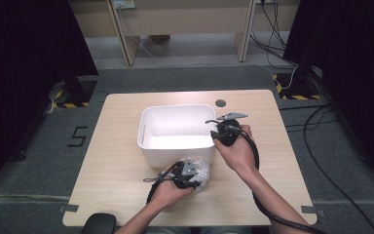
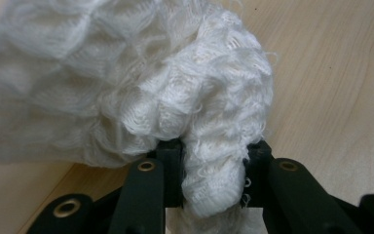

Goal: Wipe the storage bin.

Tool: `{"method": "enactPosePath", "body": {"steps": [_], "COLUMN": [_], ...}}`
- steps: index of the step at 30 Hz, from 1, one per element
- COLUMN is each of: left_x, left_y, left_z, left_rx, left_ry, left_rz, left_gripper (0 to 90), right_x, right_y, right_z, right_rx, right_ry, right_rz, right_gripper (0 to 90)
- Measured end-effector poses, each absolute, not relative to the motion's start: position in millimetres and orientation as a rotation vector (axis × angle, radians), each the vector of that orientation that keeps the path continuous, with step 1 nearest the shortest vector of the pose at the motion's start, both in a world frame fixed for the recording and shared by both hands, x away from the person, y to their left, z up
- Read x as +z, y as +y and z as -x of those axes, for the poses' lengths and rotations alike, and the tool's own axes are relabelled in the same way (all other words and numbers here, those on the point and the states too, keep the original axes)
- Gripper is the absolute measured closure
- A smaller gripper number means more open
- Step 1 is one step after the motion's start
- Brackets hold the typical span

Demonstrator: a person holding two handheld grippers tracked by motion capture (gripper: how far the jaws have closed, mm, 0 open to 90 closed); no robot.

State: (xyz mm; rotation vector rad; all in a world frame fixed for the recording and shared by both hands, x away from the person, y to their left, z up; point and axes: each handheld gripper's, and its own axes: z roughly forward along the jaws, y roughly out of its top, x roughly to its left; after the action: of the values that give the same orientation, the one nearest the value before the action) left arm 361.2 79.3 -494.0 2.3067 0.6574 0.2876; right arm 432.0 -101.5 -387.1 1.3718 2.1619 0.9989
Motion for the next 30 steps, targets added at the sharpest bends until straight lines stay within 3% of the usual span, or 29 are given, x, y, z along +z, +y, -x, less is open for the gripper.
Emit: {"method": "enactPosePath", "body": {"steps": [16,30], "left_x": [-487,-456], "left_y": [58,55], "left_z": [-365,-360], "left_rx": [0.275,0.321], "left_ry": [0.596,0.542], "left_rz": [-2.325,-2.263], "left_gripper": [69.0,69.1], "right_x": [-387,-387], "right_y": [-102,-102], "right_z": [-432,-432], "right_rx": [0.999,1.000], "right_ry": [2.164,2.166], "right_rz": [-1.373,-1.373], "right_gripper": [71.8,71.8]}}
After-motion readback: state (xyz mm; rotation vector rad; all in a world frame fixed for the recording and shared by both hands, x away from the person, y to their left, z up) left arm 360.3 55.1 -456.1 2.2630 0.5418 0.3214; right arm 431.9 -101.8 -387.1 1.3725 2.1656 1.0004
